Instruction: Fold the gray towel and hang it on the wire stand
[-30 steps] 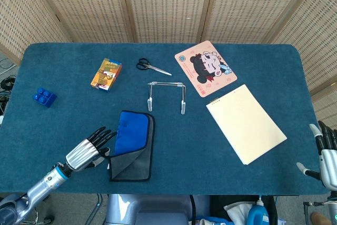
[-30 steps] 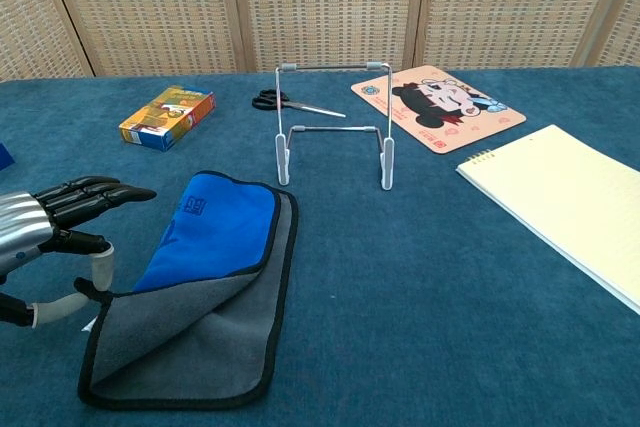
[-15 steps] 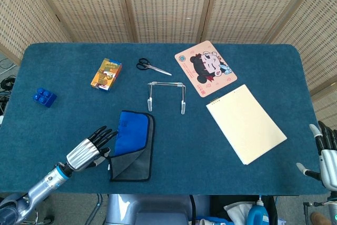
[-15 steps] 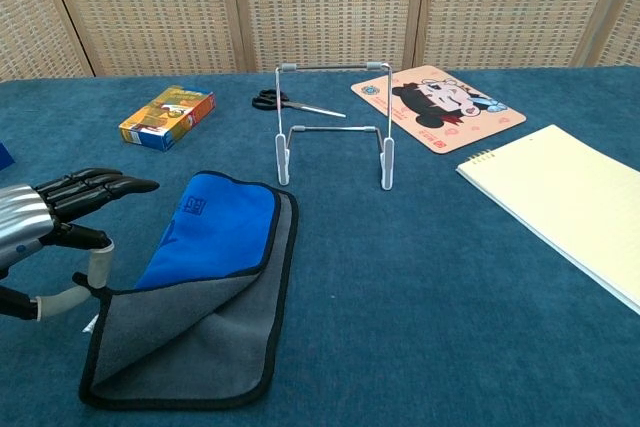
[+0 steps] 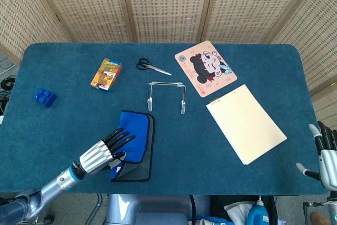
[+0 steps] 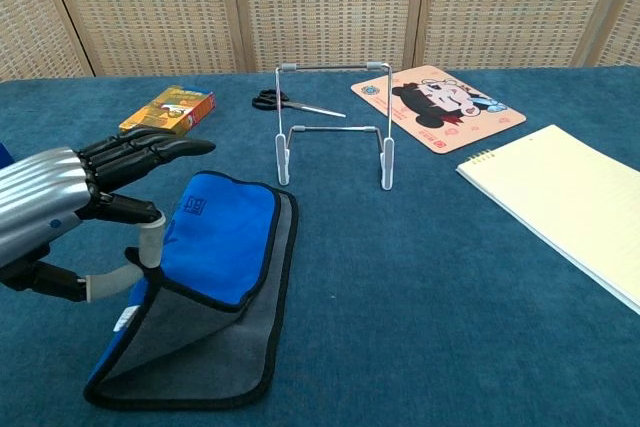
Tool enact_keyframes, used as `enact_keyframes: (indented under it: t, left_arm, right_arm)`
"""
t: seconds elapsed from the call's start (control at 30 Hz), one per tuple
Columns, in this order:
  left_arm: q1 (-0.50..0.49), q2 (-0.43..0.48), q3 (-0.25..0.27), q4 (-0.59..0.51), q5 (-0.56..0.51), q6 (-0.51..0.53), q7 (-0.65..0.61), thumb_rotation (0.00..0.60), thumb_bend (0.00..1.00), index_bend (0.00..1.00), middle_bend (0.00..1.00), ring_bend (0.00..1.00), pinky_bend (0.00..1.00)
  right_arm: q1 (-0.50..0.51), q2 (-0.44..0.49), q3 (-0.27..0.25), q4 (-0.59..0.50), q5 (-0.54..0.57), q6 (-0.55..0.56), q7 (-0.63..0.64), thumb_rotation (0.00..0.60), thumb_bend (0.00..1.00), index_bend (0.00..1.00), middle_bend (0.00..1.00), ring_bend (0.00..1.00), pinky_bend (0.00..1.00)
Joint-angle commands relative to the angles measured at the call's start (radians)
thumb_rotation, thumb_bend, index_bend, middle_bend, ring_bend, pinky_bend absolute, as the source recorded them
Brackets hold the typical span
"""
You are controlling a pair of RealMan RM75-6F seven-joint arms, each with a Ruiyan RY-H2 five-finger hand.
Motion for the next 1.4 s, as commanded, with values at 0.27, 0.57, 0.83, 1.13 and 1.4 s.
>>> enact_keyframes:
  t: [0.27, 0.57, 0.83, 1.13, 1.4]
  left_arm:
    - [-0.060, -0.031, 0.006, -0.126, 0.047, -0.129, 0.141, 0.600, 0.41, 0.61, 0.00, 0.00, 0.00]
    - [-0.065, -0.076, -0.015, -0.132, 0.018, -0.179, 0.155, 0.600, 0.41, 0.61, 0.00, 0.00, 0.00]
    - [-0.069, -0.117, -0.055, -0.146, -0.018, -0.186, 0.142, 0.600, 0.41, 0.62, 0.00, 0.00, 0.00]
    - [-0.073, -0.086, -0.071, -0.168, -0.027, -0.161, 0.118, 0.600, 0.41, 0.62, 0.00, 0.00, 0.00]
    - [-0.074, -0.150, -0.047, -0.150, -0.019, -0.207, 0.139, 0.600, 0.41, 0.62, 0.00, 0.00, 0.00]
  right_arm:
    - [-0.001, 0.004, 0.003, 0.001, 0.006, 0.000, 0.009, 0.600, 0.00, 0.00, 0.00, 0.00, 0.00]
    - [0.000, 0.004, 0.002, 0.002, 0.004, -0.002, 0.009, 0.600, 0.00, 0.00, 0.00, 0.00, 0.00]
    - [-0.001, 0.003, 0.002, 0.002, 0.007, -0.002, 0.006, 0.600, 0.00, 0.00, 0.00, 0.00, 0.00]
    - [0.001, 0.004, 0.002, 0.002, 0.005, -0.004, 0.008, 0.600, 0.00, 0.00, 0.00, 0.00, 0.00]
    - [-0.001, 0.003, 0.001, 0.001, 0.004, -0.001, 0.004, 0.600, 0.00, 0.00, 0.00, 0.00, 0.00]
